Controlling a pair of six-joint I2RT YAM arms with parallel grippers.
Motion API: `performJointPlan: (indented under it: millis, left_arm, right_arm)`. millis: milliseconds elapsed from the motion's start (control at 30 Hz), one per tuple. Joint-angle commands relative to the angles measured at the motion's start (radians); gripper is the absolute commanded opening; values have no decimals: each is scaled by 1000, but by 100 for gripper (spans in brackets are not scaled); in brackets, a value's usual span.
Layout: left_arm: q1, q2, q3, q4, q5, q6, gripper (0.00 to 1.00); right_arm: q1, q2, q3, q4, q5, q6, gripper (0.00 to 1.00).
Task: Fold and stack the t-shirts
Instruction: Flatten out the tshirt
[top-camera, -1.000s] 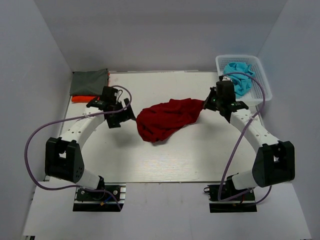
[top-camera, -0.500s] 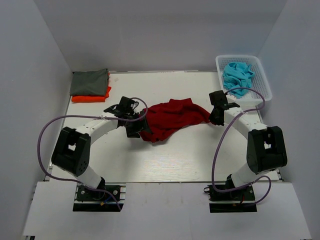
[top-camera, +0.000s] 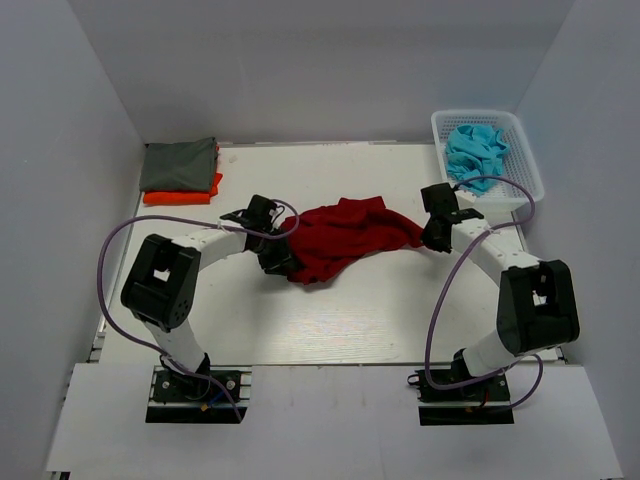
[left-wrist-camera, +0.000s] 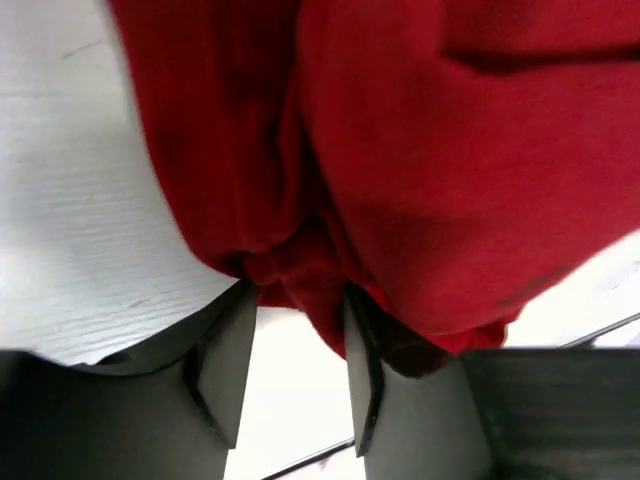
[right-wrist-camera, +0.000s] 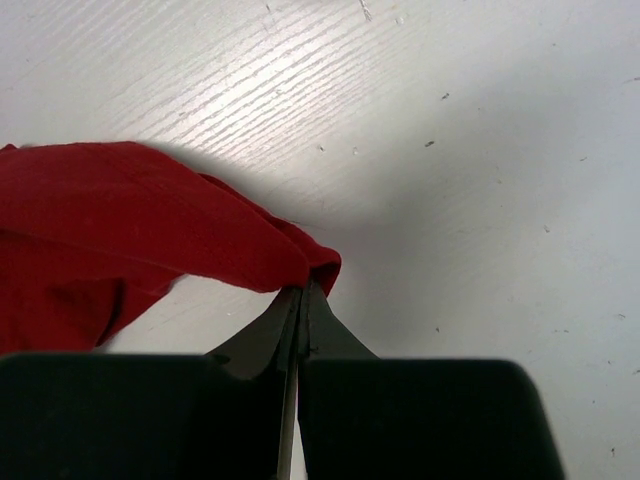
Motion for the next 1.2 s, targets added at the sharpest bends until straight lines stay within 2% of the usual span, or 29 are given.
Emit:
performJointPlan:
  millis: [0, 33, 67, 100, 133, 233, 433, 567, 667, 733, 900, 967, 1067, 1167]
  left_arm:
    - [-13, -11, 43, 35, 20, -4, 42]
    - [-13, -11, 54, 14, 20, -4, 35]
    - [-13, -11, 65, 3, 20, -4, 15]
    - [-13, -11, 65, -13, 7, -4, 4]
    - [-13, -25, 77, -45, 7, -4, 0]
    - [-13, -75, 98, -98, -39, -4, 0]
    - [-13, -248, 298, -325, -323, -4, 0]
    - [-13, -387, 403, -326, -522, -4, 0]
    - [-13, -465, 518, -303, -604, 47, 0]
    - [-13, -476, 580, -303, -644, 75, 0]
    - [-13, -494, 810, -292, -691, 199, 0]
    - [-13, -534, 874, -268, -691, 251, 0]
    - [-13, -603, 911, -203, -691, 305, 0]
    - [-1, -647, 966, -143, -632, 366, 0]
  right_arm:
    - [-6, -34, -15, 20, 31, -3, 0]
    - [-5, -35, -13, 16, 31, -5, 0]
    - [-5, -35, -13, 14, 28, -6, 0]
    - [-8, -38, -11, 8, 34, -6, 0]
    - [-8, -41, -11, 5, 35, -6, 0]
    - [-8, -66, 1, -13, 58, -17, 0]
    - [-6, -233, 68, -30, 147, -98, 0]
    - [-8, -385, 113, 66, 121, -224, 0]
    - [-3, -498, 155, 169, 37, -342, 0]
    - [-3, -552, 191, 194, -17, -391, 0]
    - [0, -578, 453, 122, -118, -500, 0]
    - [-6, -612, 487, 116, -135, -508, 0]
    - [-6, -659, 571, 122, -158, -538, 0]
    - [-3, -710, 634, 152, -216, -578, 0]
